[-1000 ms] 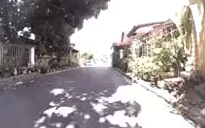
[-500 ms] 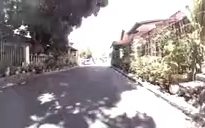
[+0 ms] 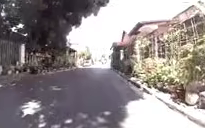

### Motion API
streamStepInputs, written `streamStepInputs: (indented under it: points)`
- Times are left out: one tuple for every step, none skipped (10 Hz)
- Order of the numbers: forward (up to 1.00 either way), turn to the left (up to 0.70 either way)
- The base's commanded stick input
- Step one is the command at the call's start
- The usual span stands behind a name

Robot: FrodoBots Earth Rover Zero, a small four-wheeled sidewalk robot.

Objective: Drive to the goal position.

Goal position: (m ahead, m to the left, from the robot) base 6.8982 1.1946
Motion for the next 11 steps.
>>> streamStepInputs:
  points:
    - [0.85,0.00]
    - [0.85,0.00]
    - [0.85,0.00]
    - [0.85,0.00]
    - [0.85,0.00]
    - [0.85,0.00]
    - [0.85,0.00]
    - [0.85,0.00]
    - [0.85,0.00]
    - [0.85,0.05]
    - [0.85,0.21]
